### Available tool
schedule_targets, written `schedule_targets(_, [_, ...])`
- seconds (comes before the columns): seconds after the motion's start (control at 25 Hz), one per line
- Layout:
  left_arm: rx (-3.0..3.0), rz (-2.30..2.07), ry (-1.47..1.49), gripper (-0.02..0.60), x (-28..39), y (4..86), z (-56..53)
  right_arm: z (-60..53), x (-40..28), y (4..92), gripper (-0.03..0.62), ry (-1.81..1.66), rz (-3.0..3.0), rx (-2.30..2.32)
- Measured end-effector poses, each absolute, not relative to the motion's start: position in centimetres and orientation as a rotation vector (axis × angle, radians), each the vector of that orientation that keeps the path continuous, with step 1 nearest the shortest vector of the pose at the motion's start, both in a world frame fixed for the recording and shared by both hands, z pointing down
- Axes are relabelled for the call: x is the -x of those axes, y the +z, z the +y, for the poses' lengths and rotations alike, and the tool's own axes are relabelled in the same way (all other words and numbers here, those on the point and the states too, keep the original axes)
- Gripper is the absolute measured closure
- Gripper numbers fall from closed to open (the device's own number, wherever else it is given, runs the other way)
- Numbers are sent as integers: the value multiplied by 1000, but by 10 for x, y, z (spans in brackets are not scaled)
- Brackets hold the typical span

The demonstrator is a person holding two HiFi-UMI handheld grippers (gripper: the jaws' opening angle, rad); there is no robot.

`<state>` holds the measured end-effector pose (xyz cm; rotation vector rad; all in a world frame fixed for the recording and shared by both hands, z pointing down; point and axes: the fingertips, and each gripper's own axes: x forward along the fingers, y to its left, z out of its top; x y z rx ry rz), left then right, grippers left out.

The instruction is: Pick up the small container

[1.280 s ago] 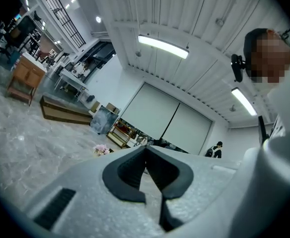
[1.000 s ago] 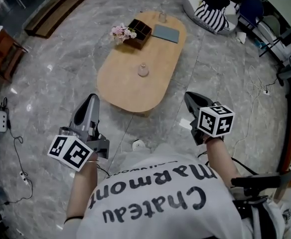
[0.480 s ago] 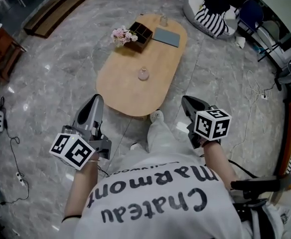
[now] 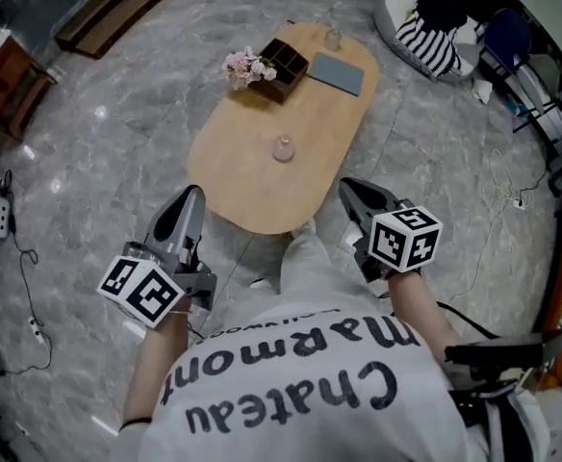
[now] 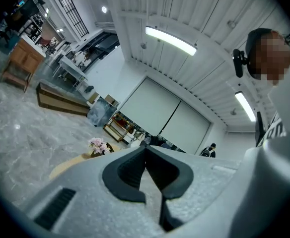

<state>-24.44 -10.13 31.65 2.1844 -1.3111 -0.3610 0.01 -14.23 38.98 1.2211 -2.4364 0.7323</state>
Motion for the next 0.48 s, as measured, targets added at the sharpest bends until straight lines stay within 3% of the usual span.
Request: schedule_targets(0.48, [-2049, -1410, -299, 566, 210, 369, -200, -262, 16, 463, 580, 906, -2436, -865])
